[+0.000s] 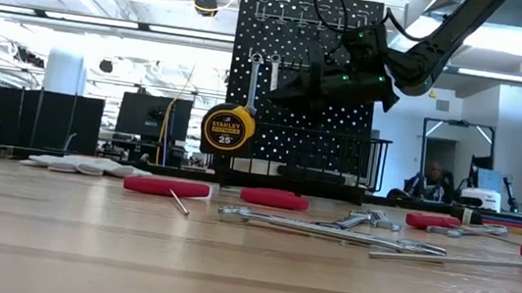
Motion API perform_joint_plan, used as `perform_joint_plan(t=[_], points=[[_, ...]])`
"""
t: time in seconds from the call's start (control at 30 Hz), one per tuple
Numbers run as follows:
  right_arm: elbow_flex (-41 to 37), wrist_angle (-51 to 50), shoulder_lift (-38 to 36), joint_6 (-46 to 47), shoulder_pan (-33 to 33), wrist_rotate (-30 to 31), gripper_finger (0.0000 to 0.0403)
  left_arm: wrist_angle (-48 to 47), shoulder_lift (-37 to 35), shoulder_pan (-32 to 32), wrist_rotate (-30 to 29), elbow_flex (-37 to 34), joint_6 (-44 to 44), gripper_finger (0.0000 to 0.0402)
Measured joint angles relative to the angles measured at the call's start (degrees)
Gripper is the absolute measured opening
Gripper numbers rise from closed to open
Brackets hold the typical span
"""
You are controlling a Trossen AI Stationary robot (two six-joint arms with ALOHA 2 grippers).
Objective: Hang tools onto peg board
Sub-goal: Hang the silver wrench on the peg board
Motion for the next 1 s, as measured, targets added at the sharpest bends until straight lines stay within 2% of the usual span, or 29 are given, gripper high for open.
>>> perform_joint_plan(t=[0.43, 0.8, 1.0], points=[[0.0, -1.3, 0.0, 0.5, 0.0, 1.9, 0.0086, 0.0, 0.0, 0.0, 0.0, 0.0, -0.3, 0.0063], [0.0, -4.1, 0.0, -4.3, 0.0, 1.8, 0.02, -0.2, 0.0, 0.0, 0.0, 0.0, -1.0, 0.0063], [0.0, -7.4, 0.0, -6.2, -0.2, 1.6, 0.0226, -0.3, 0.0, 0.0, 0.0, 0.0, -1.3, 0.0063]])
